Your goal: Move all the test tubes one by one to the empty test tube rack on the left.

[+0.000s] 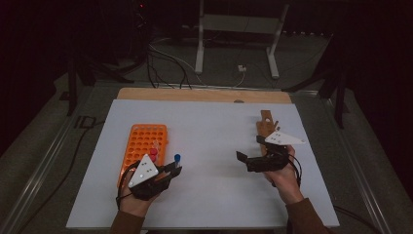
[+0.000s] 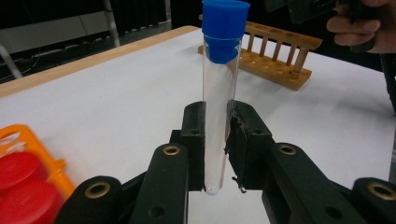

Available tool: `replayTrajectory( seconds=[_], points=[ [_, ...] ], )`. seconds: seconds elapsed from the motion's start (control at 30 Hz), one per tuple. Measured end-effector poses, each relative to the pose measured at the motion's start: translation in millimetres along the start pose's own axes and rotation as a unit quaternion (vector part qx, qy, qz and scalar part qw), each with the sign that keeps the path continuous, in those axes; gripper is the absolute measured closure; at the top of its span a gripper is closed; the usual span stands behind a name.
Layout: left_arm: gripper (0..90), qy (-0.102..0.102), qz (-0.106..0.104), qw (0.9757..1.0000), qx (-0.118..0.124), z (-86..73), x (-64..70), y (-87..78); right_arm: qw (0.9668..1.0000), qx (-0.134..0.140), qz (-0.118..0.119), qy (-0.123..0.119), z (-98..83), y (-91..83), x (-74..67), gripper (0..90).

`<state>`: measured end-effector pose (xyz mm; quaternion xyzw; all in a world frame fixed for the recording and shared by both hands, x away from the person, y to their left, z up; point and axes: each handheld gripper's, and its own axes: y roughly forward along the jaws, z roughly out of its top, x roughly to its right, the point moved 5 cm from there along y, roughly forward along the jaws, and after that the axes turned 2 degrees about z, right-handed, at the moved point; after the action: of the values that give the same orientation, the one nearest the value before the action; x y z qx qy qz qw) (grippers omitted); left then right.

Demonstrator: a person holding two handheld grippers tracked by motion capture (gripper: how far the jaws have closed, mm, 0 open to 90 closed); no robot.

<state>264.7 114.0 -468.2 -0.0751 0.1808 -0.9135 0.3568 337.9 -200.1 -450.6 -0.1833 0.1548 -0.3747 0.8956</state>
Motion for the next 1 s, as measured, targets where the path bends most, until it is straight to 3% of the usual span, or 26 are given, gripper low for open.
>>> replayTrajectory(
  seconds=[0.53,1.0],
  points=[
    [77.0,-0.010,0.027,0.9993,-0.022,-28.2,-19.5,-30.9,1.0000,0.002,-0.001,0.001,-0.2,-2.1,1.5,0.3],
    [77.0,-0.018,0.049,0.9982,-0.029,-38.5,-28.2,-40.6,1.0000,0.005,-0.004,0.002,-1.6,-5.3,4.8,0.3]
  ],
)
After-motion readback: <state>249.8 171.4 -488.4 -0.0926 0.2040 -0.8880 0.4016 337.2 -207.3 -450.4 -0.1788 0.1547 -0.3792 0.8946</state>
